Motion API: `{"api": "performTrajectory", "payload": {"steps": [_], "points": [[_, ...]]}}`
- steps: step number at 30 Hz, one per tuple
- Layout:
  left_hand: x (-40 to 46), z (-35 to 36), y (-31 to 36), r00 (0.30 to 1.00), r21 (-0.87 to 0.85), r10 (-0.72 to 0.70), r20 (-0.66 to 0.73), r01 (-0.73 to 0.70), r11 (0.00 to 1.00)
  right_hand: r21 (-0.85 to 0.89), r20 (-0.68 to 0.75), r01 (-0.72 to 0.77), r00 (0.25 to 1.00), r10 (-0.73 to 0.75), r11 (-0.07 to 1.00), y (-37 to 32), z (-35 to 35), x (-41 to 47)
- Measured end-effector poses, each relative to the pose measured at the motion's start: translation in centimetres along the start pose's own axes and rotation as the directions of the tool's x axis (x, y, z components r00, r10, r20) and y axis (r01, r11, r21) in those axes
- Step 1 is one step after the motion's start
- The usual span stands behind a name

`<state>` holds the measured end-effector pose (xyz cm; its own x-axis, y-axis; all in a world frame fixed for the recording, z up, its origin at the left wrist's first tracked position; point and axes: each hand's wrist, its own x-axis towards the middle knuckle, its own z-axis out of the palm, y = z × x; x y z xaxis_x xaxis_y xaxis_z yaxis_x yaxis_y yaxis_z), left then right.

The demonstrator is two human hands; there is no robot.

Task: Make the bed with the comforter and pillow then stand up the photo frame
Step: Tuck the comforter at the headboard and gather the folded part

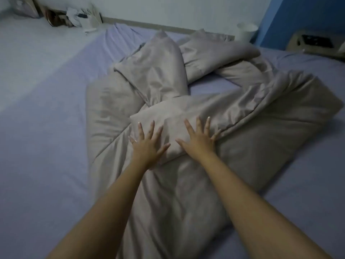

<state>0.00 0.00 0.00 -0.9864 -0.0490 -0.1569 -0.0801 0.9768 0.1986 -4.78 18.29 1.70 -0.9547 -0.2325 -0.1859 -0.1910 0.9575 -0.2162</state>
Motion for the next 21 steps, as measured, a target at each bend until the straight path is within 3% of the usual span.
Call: {"api": "performTrajectory", "payload": {"steps": [4,7,12,15,21], "points": [[2.8,5.4,-0.8,0.998,-0.03,0.03,-0.049,-0.032,0.999,0.022,-0.142,-0.03,0.989,0.033,0.999,1.0,5.0,2.6],[3.8,9.8,0.2,0.996,-0.099,0.09,-0.02,-0.092,0.991,-0.068,-0.257,-0.001,0.966,-0.017,0.998,2.3,9.4,3.4],[2.4,13.0,2.0,0.997,-0.046,0.072,0.019,-0.071,0.996,-0.105,-0.39,0.061,0.916,-0.098,0.993,3.8,12.3,1.9],[0.4,11.9,2.4,0.996,-0.062,0.069,0.063,-0.065,0.996,-0.057,-0.341,0.105,0.933,-0.119,0.993,5.4,11.1,-0.2],[-8.2,10.0,6.3,0.987,-0.098,0.068,0.146,-0.054,0.994,0.073,-0.157,0.004,0.988,0.008,0.997,8.5,9.2,-8.2]]}}
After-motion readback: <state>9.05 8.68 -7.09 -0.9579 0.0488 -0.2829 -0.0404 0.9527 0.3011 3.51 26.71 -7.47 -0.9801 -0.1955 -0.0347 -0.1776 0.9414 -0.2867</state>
